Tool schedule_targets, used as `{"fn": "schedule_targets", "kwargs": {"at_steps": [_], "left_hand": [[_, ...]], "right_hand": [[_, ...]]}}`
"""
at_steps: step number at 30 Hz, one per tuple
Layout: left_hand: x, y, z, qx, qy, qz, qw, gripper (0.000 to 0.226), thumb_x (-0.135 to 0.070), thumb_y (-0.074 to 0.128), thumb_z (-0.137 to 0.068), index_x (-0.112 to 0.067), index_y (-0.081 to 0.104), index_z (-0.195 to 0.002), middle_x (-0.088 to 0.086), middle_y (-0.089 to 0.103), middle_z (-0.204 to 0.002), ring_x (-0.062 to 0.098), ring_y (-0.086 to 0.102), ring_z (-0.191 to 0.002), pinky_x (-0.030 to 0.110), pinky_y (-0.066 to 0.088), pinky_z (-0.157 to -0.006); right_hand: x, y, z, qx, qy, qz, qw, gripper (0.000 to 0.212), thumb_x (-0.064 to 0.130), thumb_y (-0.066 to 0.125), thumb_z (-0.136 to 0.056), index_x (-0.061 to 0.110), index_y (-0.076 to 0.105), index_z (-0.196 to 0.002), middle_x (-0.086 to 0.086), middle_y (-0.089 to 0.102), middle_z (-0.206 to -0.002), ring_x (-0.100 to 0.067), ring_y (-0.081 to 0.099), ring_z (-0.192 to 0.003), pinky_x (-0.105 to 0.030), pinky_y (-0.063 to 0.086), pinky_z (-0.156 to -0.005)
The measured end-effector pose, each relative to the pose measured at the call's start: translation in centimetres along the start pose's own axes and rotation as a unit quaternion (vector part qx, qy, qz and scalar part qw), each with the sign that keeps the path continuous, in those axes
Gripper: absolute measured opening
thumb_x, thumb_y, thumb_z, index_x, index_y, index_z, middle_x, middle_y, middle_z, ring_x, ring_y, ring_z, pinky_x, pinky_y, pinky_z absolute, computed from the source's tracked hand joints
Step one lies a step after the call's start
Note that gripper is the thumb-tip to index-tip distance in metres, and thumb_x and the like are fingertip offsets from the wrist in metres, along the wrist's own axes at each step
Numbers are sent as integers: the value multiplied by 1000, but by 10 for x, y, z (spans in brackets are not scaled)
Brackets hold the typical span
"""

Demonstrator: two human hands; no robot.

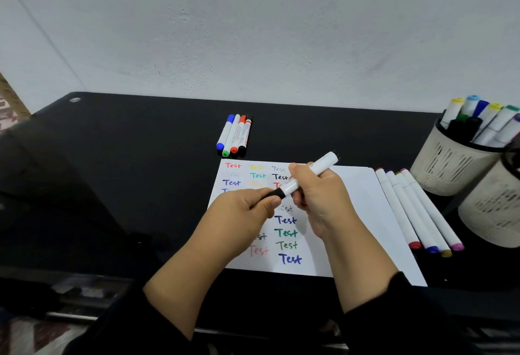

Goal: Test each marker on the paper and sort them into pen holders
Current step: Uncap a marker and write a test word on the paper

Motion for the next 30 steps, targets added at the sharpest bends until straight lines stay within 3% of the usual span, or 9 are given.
{"fn": "schedule_targets", "kwargs": {"at_steps": [3,5,7,11,14,20,22,25,30], "left_hand": [[11,-13,5,-16,-37,35,999,33,-39,55,-90,-19,67,-66,-15,58,-54,0,42,-39,12,32,-40],[24,-27,9,-51,-67,83,993,34,-37,56,-90,-18,68,-65,-12,68,-70,2,57,-59,14,36,-51],[27,-35,8,-68,-73,85,991,27,-35,56,-89,-26,67,-67,-12,68,-74,-1,59,-73,13,36,-56],[20,-19,-2,-33,-63,38,997,18,-36,56,-90,-41,63,-75,-12,68,-79,5,55,-64,17,42,-54],[20,-15,-6,-33,-58,34,997,12,-37,56,-90,-37,68,-89,-16,66,-79,0,52,-61,18,41,-57],[18,-8,-18,-40,-45,2,998,31,-40,54,-91,-35,60,-121,-24,63,-93,-8,50,-73,13,38,-62],[19,-7,-22,-46,-46,-21,998,34,-41,53,-91,-38,56,-124,-21,60,-99,-6,48,-76,15,39,-66],[22,-7,-27,-58,-43,-40,997,34,-44,52,-91,-40,55,-124,-23,51,-89,-2,49,-77,21,43,-66],[25,-4,-36,-64,-27,-35,997,32,-43,53,-91,-39,57,-123,-27,46,-86,-11,43,-74,13,36,-63]], "right_hand": [[9,-27,-9,-70,1,-39,997,26,12,56,-90,14,49,-65,1,39,-49,-5,30,-36,-16,25,-37],[19,-57,-19,-125,-12,-70,990,27,13,54,-91,15,47,-64,2,36,-46,-6,28,-37,-17,20,-36],[18,-61,-20,-112,-14,-72,991,28,13,53,-91,14,46,-64,3,36,-42,-6,28,-36,-16,22,-35],[6,-43,-17,-75,14,-44,996,26,17,55,-91,13,50,-66,5,42,-40,-3,35,-36,-16,28,-38],[6,-48,-17,-84,16,-33,996,24,23,58,-91,14,55,-69,3,48,-45,-5,39,-40,-17,31,-40],[3,-55,-18,-81,-1,21,997,21,35,59,-92,17,64,-82,1,66,-58,-8,44,-56,-22,37,-53],[4,-62,-19,-98,-18,56,993,21,38,62,-89,19,64,-82,2,70,-63,-9,47,-61,-25,40,-59],[9,-72,-20,-124,-55,95,986,26,37,67,-85,19,56,-69,3,69,-60,-6,47,-57,-26,37,-62],[11,-73,-23,-142,-81,170,972,28,29,62,-88,15,50,-67,6,62,-54,-2,47,-56,-21,35,-57]]}}
Point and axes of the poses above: each hand's wrist, its own z-axis away from the middle knuckle, its own y-axis out of the palm, x = y × z, the point moved 7 cm from there along -z, towards the middle knuckle
